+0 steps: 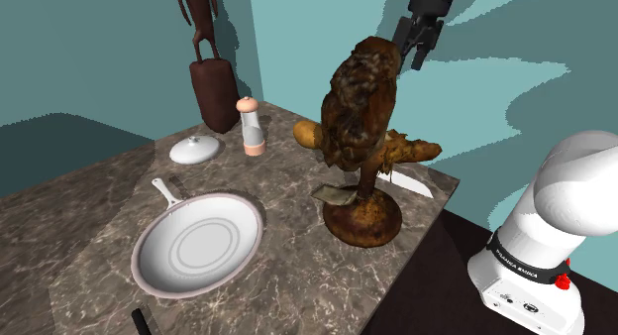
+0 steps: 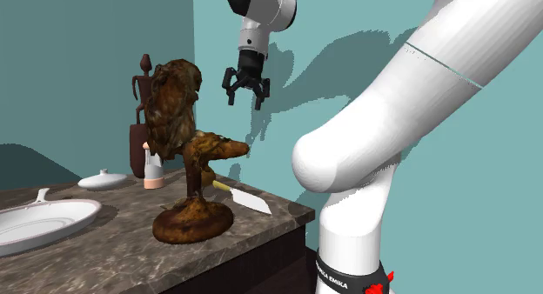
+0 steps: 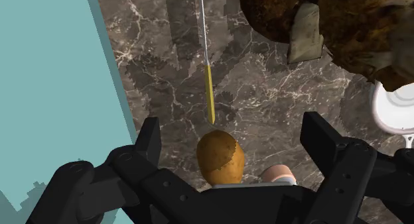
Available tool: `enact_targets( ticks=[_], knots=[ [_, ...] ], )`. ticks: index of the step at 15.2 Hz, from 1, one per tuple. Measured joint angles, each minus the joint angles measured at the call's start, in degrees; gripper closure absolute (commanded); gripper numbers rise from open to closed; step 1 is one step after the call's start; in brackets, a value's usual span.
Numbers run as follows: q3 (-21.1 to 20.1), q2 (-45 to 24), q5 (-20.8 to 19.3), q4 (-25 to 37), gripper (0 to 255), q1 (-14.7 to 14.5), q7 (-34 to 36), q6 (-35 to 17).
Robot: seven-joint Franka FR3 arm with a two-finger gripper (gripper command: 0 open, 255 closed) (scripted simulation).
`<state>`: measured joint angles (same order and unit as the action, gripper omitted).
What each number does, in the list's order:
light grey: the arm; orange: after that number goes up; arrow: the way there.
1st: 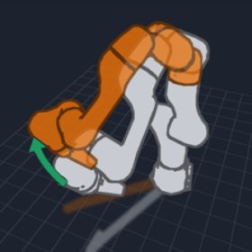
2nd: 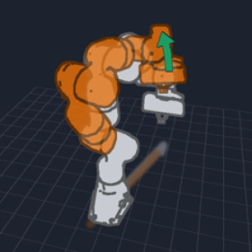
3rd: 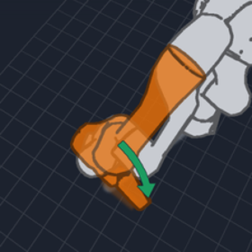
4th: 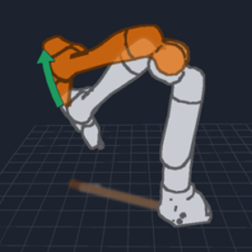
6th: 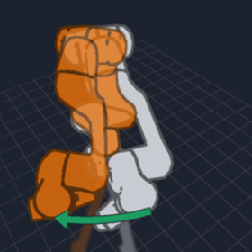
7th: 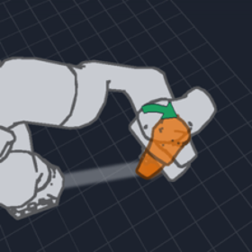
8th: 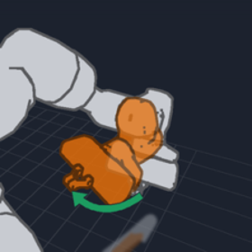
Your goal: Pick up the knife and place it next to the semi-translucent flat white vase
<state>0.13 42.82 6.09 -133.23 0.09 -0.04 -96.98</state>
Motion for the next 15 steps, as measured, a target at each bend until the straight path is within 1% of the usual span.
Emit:
enact_targets(
  ticks=[2, 5, 13, 15],
  knots=[
    [-0.17, -0.18, -0.04, -0.71, 0, -0.05, -0.02, -0.69],
    [-1.14, -1.02, -0.24, -4.18, 0, -0.31, 0.03, -3.92],
    [-3.84, -6.62, -1.02, -15.14, 0, -1.03, -0.05, -17.16],
    [-4.54, -9.21, -1.29, -16.52, 0, -1.15, 0.11, -20.32]
  ],
)
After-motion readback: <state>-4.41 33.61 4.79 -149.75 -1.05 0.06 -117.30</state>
